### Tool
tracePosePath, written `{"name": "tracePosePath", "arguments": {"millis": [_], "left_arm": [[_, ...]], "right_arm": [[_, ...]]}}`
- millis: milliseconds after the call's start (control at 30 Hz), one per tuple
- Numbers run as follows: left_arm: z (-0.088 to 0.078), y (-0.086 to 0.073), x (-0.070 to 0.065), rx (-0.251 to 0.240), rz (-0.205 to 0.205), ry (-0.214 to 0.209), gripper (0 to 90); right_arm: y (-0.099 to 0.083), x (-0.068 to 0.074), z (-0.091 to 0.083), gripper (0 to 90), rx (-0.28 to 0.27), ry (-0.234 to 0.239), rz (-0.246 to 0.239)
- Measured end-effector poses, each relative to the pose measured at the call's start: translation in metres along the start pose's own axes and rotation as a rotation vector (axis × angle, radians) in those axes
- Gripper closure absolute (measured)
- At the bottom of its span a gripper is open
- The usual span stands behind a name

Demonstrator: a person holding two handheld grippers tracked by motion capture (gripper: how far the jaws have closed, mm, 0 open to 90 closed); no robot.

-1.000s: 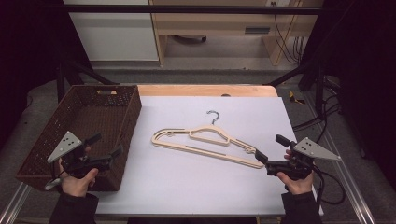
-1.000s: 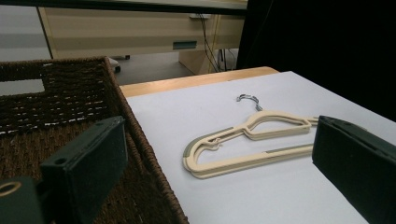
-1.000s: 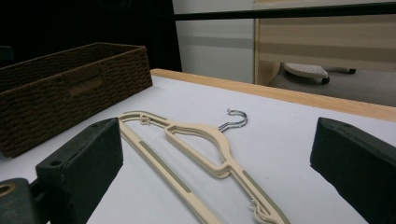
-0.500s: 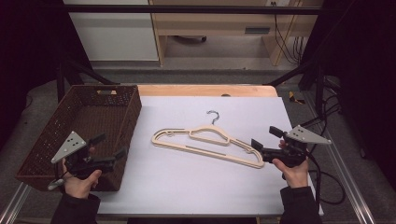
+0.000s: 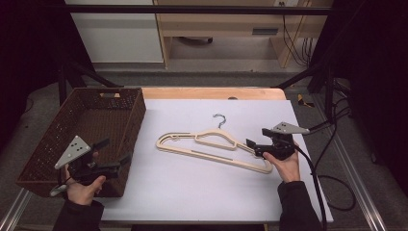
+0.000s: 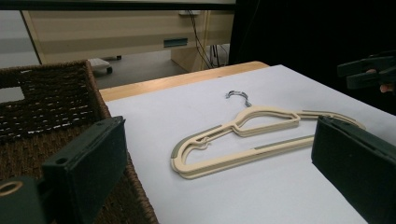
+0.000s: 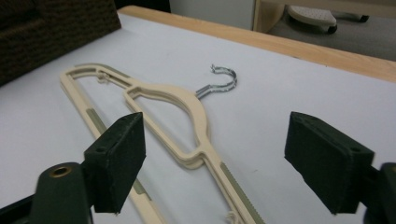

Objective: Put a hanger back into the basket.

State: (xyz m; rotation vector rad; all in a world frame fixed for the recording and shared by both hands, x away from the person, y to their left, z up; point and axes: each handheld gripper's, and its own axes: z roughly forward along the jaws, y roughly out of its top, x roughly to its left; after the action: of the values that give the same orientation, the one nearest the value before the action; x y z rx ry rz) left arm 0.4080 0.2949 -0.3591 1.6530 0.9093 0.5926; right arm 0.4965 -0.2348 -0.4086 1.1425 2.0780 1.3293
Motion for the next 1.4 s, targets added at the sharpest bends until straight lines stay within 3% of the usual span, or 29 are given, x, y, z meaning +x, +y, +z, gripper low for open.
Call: {"name": "tracePosePath", "arguments": {"millis": [133,400,433,500,567,933,1067,1400], "left_arm": [[0.000,0.000,0.001,0.003,0.001,-0.001,3.5],[0.001,0.001,-0.001,0.004,0.006,-0.006,3.5],[0.001,0.000,-0.001,0.005,0.007,-0.007,3.6],[0.002,0.000,-0.002,0.009,0.010,-0.009,3.6],[0.002,0.000,-0.002,0.010,0.011,-0.010,3.6],[0.004,0.001,-0.005,0.013,0.018,-0.017,3.7],[0.004,0.001,-0.006,0.015,0.022,-0.017,3.9],[0.006,0.001,-0.007,0.020,0.028,-0.015,4.1]], "right_arm": [[-0.005,-0.004,0.013,25.4,0.055,-0.002,-0.018],[-0.019,-0.012,0.040,32.9,0.182,-0.026,-0.005],[-0.023,-0.015,0.047,36.0,0.201,-0.023,-0.038],[-0.025,-0.015,0.050,37.5,0.220,-0.025,-0.026],[-0.029,-0.019,0.056,42.5,0.244,-0.025,-0.054],[-0.035,-0.024,0.065,59.0,0.305,0.005,-0.068],[-0.038,-0.028,0.068,63.4,0.333,0.041,-0.078],[-0.038,-0.026,0.066,68.5,0.329,0.042,-0.128]]}}
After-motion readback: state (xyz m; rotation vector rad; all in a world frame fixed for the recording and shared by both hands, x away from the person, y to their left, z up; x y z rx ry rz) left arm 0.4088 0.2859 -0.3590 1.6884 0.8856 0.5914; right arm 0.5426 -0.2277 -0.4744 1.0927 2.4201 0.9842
